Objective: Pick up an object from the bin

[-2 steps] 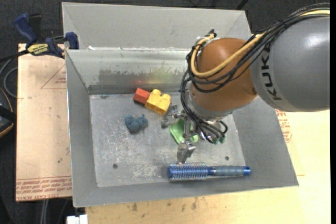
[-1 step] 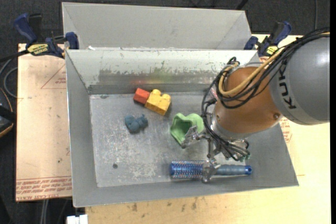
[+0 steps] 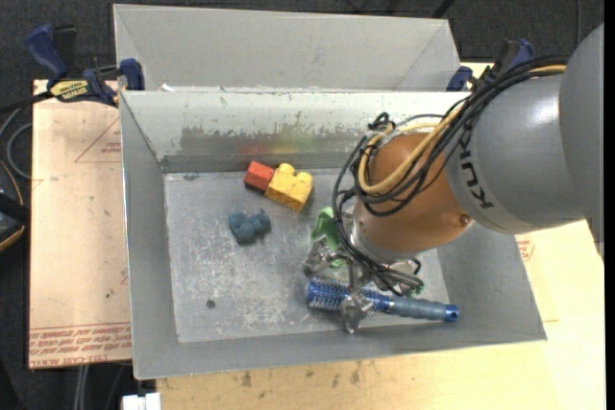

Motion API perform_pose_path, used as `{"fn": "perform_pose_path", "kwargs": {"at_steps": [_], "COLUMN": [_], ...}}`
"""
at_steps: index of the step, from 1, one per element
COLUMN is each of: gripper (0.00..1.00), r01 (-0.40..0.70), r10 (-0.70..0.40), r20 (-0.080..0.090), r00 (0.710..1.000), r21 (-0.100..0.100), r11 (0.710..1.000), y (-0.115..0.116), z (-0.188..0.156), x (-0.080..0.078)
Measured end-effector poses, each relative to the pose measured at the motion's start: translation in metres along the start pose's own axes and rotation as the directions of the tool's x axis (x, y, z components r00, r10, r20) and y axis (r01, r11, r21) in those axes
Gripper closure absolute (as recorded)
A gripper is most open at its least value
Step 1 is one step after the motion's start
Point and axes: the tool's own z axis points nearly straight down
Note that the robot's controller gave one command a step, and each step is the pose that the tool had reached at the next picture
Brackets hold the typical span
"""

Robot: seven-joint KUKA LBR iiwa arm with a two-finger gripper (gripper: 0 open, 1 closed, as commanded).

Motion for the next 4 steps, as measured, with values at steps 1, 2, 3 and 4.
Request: {"fn": "perform_pose_path", "kwargs": {"at_steps": [1,2,3,4], "gripper": [1.0,1.0,1.0,1.0], "r01": [-0.004,-0.043,0.41,0.413], "r10": [0.004,0.043,-0.41,-0.413], "r20": [0.004,-0.001,-0.009,0.001], "r00": [1.0,0.999,0.912,0.911], "r21": [-0.003,-0.004,-0.016,-0.006], "r11": [1.0,0.999,0.912,0.911], "y": [0.001,0.002,0.027,0.021], "z": [-0.001,-0.154,-0.085,-0.147], "x": [0.0,0.006,0.0,-0.014]}}
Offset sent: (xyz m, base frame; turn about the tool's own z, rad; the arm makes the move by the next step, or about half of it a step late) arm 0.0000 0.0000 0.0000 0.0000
